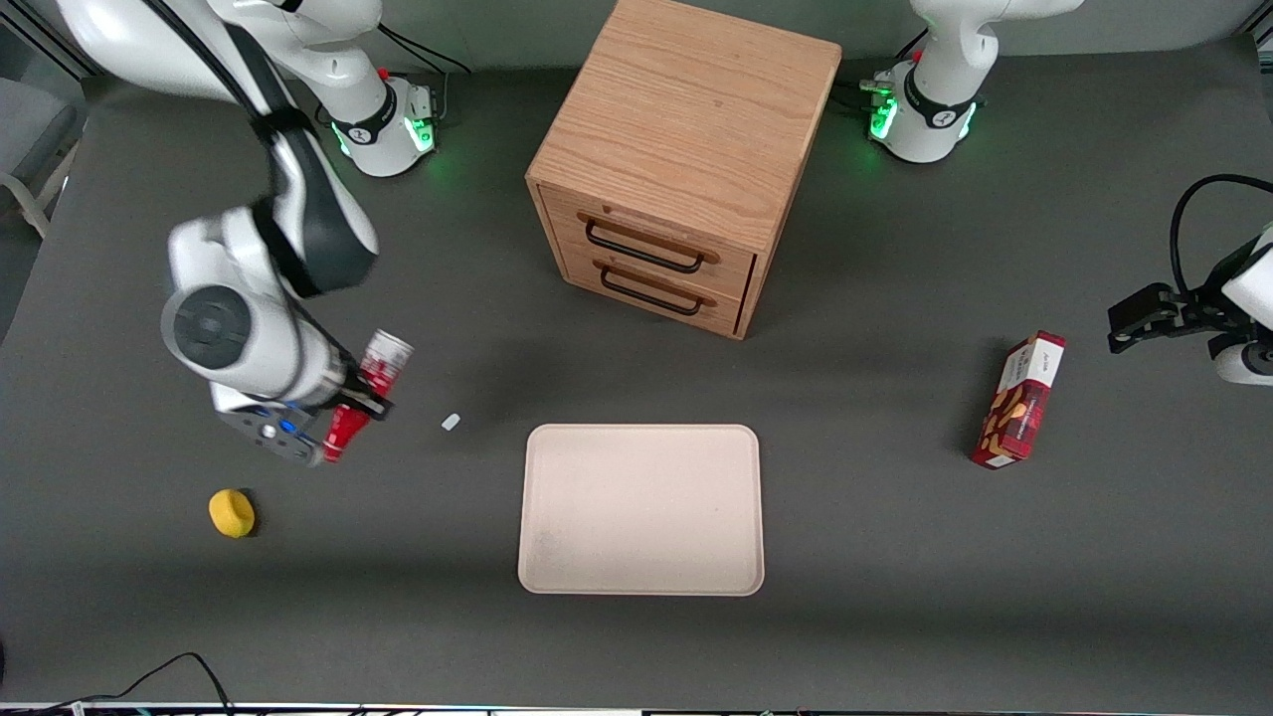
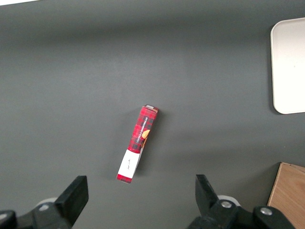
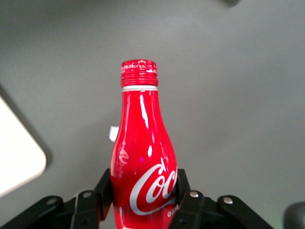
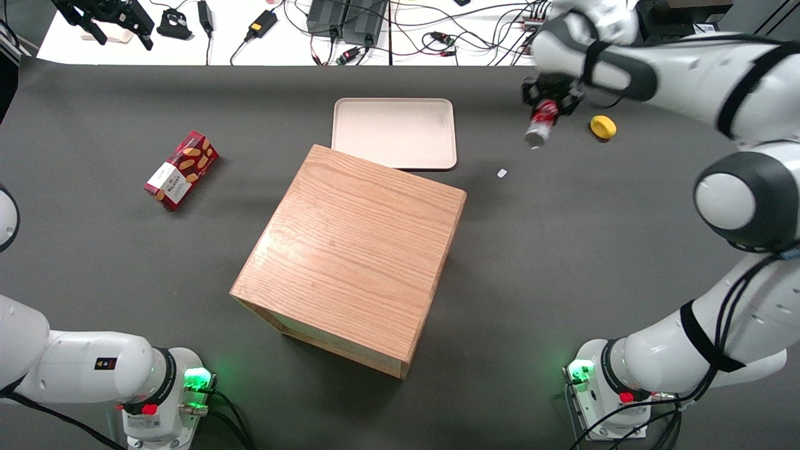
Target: Place coke bottle on tray
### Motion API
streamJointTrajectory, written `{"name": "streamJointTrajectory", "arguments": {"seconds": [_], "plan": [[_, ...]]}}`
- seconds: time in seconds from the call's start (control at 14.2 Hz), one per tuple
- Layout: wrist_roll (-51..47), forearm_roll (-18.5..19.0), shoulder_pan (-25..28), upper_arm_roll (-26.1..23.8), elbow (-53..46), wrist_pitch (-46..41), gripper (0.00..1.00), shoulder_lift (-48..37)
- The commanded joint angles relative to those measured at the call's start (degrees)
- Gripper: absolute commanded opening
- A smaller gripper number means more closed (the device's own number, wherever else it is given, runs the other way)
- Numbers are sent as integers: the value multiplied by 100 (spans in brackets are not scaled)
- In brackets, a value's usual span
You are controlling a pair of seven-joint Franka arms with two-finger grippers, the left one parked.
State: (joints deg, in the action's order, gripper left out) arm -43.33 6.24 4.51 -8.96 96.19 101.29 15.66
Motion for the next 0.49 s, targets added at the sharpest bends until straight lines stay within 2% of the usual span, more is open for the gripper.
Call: {"name": "streamJointTrajectory", "arguments": {"seconds": [0.0,0.14,0.28,0.42], "plan": [[1182,-184,-188,17,-538,-941,0,-309],[2201,-219,-83,411,-1239,-1696,0,-327],[3029,-420,241,858,-1873,-2304,0,-248],[3164,-570,602,1229,-2025,-2351,0,-213]]}}
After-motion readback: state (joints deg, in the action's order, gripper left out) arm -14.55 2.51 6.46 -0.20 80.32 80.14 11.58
